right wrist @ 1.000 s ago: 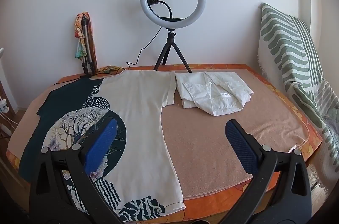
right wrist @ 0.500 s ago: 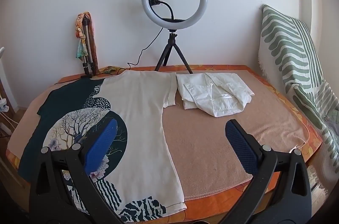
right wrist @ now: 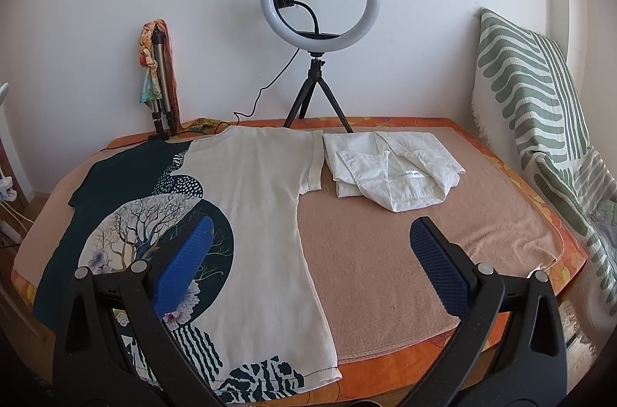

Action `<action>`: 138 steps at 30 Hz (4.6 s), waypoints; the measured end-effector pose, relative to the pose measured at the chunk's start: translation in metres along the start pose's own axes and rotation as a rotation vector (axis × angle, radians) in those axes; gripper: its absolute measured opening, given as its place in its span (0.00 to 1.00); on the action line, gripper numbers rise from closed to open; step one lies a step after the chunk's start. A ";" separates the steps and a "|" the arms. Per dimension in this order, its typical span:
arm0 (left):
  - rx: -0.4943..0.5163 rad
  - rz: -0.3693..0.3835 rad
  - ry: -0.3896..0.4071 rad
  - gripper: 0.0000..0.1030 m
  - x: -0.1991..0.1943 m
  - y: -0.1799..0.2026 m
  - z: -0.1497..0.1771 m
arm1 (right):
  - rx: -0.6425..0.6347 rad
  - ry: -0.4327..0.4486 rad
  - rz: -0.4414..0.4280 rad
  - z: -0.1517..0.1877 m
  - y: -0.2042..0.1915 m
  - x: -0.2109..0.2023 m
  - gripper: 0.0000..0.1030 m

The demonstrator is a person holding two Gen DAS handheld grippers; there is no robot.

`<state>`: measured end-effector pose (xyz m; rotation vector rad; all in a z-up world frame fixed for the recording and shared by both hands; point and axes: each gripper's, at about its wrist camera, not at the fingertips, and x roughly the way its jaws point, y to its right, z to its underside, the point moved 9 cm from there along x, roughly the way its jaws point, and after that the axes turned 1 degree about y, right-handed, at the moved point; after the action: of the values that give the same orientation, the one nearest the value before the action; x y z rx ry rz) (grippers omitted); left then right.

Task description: Fold small clothes

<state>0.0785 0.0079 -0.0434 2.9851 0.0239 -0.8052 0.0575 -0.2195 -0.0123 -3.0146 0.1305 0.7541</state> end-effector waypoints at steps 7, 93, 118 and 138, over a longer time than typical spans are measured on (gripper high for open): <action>-0.001 -0.004 0.005 0.83 -0.002 0.000 0.000 | -0.009 0.005 0.000 0.002 -0.003 0.000 1.00; -0.421 0.047 -0.336 0.52 0.036 -0.133 0.149 | -0.195 -0.285 -0.529 -0.088 -0.291 0.072 0.96; -0.385 0.036 -0.394 0.40 0.065 -0.131 0.163 | -0.327 -0.629 -0.608 -0.009 -0.560 0.254 0.75; -0.381 0.085 -0.380 0.03 0.068 -0.125 0.162 | -0.481 -0.696 -0.506 0.053 -0.618 0.320 0.69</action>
<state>0.0525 0.1243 -0.2232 2.4263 0.0310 -1.1894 0.3694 0.3751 -0.2034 -2.7133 -0.8959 1.8733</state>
